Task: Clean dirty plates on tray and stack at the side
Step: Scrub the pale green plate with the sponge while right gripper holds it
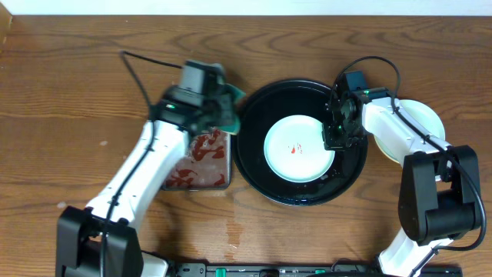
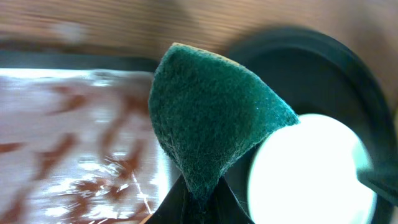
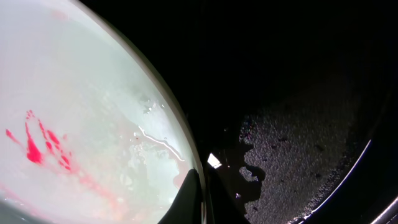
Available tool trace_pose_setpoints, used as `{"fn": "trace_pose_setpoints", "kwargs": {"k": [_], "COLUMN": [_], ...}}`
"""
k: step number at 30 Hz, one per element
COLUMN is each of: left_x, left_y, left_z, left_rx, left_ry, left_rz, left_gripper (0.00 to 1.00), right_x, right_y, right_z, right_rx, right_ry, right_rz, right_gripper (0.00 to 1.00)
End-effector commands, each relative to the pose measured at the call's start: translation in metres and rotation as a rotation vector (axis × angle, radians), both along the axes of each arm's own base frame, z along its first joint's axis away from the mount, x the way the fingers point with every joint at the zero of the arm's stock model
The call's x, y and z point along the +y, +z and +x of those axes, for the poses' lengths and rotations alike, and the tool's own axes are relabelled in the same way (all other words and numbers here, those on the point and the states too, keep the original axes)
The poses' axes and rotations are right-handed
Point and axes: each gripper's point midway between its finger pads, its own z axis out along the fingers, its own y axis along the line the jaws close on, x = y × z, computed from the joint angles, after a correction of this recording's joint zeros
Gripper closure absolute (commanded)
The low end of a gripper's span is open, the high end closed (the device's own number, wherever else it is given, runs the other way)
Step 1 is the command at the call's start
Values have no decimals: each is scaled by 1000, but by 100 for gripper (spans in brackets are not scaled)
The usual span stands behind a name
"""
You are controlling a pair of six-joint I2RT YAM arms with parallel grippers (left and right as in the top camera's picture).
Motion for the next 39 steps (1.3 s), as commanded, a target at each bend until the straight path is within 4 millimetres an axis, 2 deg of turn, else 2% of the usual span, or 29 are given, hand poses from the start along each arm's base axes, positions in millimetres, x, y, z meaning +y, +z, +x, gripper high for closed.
{"fn": "trace_pose_setpoints", "kwargs": {"k": [1,6,10,14,20,22,28,35,39], "left_x": [-35,-86,-121,-144,-174,-179,-158,-95,-73], "left_y": [-2,-23,-48,-71,-88,-95,-125,-142,-141], "left_z": [-8,-24,-37,-52,-69,-71,-63,-47,-39], "left_rx": [17,72,118,160,162,163,200,274,299], "left_ry": [-31,-58,-87,-122,-184,-186,-100,46,79], "left_rz": [-26,-72,-85,-73,-77,-68,9,133,138], "left_gripper": [93,93,93,93,93,93,93,93,93], "right_x": [4,12,15,16,19,19,19,19,19], "right_y": [-4,-4,-13,-25,-40,-42,-42,-42,-42], "right_z": [-7,-16,-27,-35,-41,-43,-44,-44,-44], "right_rx": [26,68,94,98,84,86,90,91,91], "right_ry": [16,-16,-33,-30,-45,-43,-43,-43,-42], "right_rz": [3,50,45,43,60,61,60,60,60], "right_gripper": [99,99,99,99,99,99,99,99,99]}}
